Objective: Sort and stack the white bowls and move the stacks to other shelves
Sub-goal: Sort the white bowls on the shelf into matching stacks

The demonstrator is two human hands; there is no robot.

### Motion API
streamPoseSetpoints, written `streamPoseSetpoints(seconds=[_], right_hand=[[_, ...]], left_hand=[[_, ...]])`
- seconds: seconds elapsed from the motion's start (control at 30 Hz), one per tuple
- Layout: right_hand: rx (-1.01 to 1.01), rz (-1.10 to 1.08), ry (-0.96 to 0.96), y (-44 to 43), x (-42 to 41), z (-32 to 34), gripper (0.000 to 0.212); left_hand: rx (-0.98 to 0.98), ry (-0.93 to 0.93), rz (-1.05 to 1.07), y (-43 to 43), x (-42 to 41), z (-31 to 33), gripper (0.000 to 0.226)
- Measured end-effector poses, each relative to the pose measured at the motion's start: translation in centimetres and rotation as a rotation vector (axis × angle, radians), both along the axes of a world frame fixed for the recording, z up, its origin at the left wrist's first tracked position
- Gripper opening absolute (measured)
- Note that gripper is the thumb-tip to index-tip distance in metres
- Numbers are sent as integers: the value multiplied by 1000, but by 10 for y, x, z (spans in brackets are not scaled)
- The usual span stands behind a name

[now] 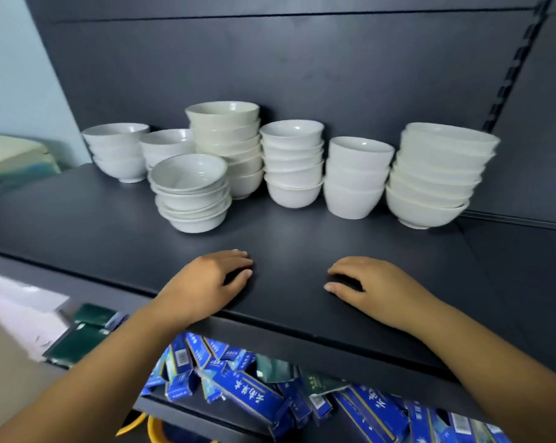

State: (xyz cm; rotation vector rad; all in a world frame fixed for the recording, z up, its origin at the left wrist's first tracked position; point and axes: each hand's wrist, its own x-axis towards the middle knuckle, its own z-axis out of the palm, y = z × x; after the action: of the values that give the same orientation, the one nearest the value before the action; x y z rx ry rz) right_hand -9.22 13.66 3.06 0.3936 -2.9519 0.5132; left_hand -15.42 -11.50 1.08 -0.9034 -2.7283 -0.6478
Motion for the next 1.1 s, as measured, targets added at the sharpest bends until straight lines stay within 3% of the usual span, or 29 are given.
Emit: streamPoseSetpoints(seconds=[0.2,0.33,0.47,0.57,0.63,0.7,0.87,1.1], right_hand=[[-29,65,-3,-55,-10,2,40],[-242,-7,-96,-96,-41,8,48],[-658,-91,-85,-142,-81,13,55],[-822,-130,-46,-170,-111,12,56],[-903,-139,-35,-181,-127,9,52],[-887,-116,-51,-187,-131,10,57],[-823,-172,-4,-189,-134,1,95],[-779,-308,178,-192,-122,-1,84]], left_hand=[[40,-19,118,-69,-3,-4,64],[247,-129,277,-103,-29,4,47],[628,-418,195,-116,-74,14,79],[605,-529,10,-118,-110,16,104],[519,-546,-117,-118,-128,16,101],[472,-518,-192,-118,-140,15,93],[547,-455,-274,-116,-147,18,69],[563,-436,-321,-118,-145,16,56]])
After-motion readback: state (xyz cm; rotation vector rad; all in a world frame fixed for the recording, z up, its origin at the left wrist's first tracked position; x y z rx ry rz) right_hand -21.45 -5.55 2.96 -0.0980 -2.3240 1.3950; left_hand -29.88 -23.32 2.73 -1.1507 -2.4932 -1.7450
